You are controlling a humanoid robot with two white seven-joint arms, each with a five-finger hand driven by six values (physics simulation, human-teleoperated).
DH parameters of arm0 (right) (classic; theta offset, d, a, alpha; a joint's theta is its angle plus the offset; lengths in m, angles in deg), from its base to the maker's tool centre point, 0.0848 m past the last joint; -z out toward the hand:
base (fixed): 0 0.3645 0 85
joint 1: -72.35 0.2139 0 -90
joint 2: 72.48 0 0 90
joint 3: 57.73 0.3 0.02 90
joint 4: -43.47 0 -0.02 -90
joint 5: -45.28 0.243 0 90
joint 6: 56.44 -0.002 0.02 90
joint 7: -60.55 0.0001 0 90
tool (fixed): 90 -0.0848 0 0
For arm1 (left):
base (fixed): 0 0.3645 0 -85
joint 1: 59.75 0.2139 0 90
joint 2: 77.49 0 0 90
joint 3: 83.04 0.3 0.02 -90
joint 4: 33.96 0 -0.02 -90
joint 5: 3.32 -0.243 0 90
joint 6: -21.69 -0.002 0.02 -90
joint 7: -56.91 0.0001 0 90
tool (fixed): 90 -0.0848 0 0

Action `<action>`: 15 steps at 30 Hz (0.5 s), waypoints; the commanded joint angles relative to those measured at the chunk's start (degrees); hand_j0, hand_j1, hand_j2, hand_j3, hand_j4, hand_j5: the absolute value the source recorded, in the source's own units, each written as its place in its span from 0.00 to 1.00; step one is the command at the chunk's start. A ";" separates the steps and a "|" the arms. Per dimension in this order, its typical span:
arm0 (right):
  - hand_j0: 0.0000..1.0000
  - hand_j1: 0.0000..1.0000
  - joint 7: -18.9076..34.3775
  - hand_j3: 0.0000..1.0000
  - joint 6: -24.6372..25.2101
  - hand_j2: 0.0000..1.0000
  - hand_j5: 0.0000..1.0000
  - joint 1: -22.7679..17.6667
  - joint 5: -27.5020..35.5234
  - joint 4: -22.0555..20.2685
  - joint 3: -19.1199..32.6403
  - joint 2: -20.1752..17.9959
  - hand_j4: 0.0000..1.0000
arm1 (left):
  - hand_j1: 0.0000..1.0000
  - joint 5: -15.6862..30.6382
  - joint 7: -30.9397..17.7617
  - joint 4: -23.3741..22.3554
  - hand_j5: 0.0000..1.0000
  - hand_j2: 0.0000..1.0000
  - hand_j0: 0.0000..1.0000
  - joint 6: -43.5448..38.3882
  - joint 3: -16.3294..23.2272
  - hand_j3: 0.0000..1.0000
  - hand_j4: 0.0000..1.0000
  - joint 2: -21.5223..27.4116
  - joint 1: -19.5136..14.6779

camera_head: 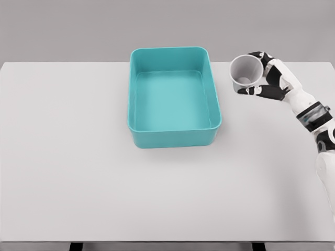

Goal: Put the paper cup into the basket with your right arm

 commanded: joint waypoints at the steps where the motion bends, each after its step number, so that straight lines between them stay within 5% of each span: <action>1: 0.53 0.53 -0.01 0.53 0.04 0.53 0.53 0.09 -0.85 -0.63 0.06 0.11 0.53 | 1.00 -0.01 -0.01 -0.02 1.00 1.00 1.00 0.00 0.01 1.00 1.00 0.00 0.00; 15: 0.52 0.52 -0.01 0.52 0.13 0.52 0.52 2.99 -7.53 -3.45 -0.91 1.78 0.52 | 1.00 -0.01 -0.01 -0.02 1.00 1.00 1.00 0.00 0.01 1.00 1.00 0.00 0.00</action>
